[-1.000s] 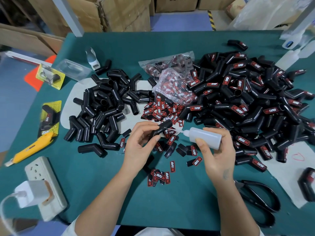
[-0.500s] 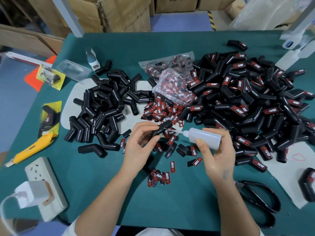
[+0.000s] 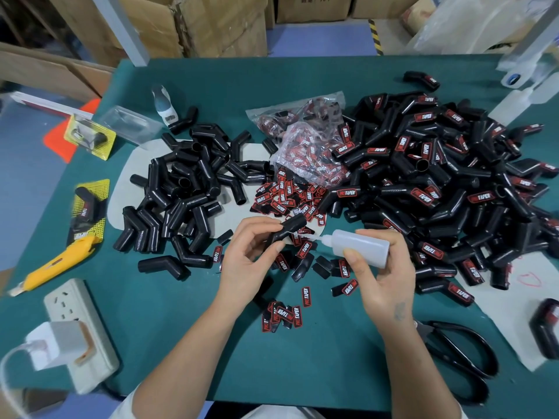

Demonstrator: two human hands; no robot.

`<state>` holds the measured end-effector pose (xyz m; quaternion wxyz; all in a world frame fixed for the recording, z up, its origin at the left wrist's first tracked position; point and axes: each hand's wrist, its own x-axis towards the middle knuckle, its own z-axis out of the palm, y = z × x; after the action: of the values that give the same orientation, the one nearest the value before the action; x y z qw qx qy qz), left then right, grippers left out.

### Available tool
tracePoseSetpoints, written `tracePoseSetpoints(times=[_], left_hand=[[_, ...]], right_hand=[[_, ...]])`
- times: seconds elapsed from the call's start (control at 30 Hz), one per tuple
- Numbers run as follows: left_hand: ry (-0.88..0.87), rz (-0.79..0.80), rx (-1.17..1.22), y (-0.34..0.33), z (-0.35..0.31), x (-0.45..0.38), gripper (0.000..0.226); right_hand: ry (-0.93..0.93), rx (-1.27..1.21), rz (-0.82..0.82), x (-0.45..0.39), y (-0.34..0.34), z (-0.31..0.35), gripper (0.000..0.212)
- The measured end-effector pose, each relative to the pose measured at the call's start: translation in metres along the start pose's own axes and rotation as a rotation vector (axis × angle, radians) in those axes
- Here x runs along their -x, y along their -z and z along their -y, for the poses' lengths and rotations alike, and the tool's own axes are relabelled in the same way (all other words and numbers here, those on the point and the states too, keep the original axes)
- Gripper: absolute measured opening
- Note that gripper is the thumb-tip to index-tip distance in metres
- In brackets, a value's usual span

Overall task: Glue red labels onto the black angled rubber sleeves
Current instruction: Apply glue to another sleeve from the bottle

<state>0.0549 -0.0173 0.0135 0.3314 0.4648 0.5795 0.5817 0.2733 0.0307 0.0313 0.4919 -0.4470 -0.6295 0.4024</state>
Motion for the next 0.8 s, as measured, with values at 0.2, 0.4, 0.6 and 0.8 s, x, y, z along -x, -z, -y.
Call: tracePoseSetpoints(times=[0.2,0.4,0.6,0.8], left_hand=[[-0.006,0.004,-0.005,-0.0004,-0.0007,0.0000,0.026],[-0.008,0.005,-0.010,-0.0005,-0.0007,0.0000,0.028],[0.011,0.004,0.009,-0.0001,0.0009,-0.0004,0.025],[0.013,0.002,0.037,0.0007,0.0030,-0.0009,0.032]], right_hand=[[-0.010,-0.004,0.007,0.0001,-0.0004,-0.0001,0.029],[-0.017,-0.014,0.004,-0.0002,-0.0010,-0.0010,0.028],[-0.013,-0.008,0.000,-0.0007,0.0009,-0.0008,0.028],[-0.008,0.003,-0.003,-0.0005,0.0009,-0.0003,0.028]])
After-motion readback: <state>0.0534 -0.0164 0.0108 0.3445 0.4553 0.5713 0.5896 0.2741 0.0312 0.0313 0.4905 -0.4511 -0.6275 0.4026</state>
